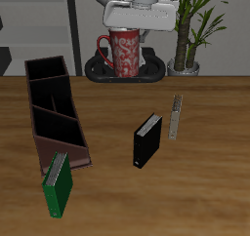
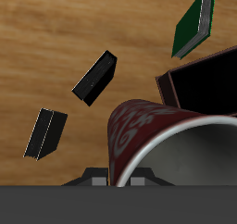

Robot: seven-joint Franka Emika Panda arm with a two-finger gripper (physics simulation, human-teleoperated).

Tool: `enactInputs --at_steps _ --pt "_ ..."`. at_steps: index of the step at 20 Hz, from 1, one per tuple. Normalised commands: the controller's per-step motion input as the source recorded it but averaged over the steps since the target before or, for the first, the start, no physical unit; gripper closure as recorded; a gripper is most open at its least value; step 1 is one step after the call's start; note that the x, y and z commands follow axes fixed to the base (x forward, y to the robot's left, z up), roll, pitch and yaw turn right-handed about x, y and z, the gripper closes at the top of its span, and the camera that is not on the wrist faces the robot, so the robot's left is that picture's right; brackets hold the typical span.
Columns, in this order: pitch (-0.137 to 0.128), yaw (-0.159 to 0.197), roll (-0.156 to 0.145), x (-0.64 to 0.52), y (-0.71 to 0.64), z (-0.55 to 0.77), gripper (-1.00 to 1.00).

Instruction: Place the red mug into the right desk caddy's right compartment

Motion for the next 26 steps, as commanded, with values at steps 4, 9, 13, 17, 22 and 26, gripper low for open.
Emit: enactInputs --at_steps 4,9,13,17,22,26 --pt "-0.021 0.009 -0.043 -0.28 -0.32 0.01 1.00" --pt "-0.017 0.001 -0.036 -0.22 -0.41 0.03 1.00" --pt "0.031 -0.022 -0.048 -0.16 -0.59 -0.10 1.00" --pt "0.030 -0.015 -0.034 -0.20 -0.49 -0.12 1.00" --pt "0.017 0.005 -0.002 -0.17 -0.44 -0.08 1.00" --pt "0.013 0.008 -0.010 -0.09 -0.19 -0.05 1.00"
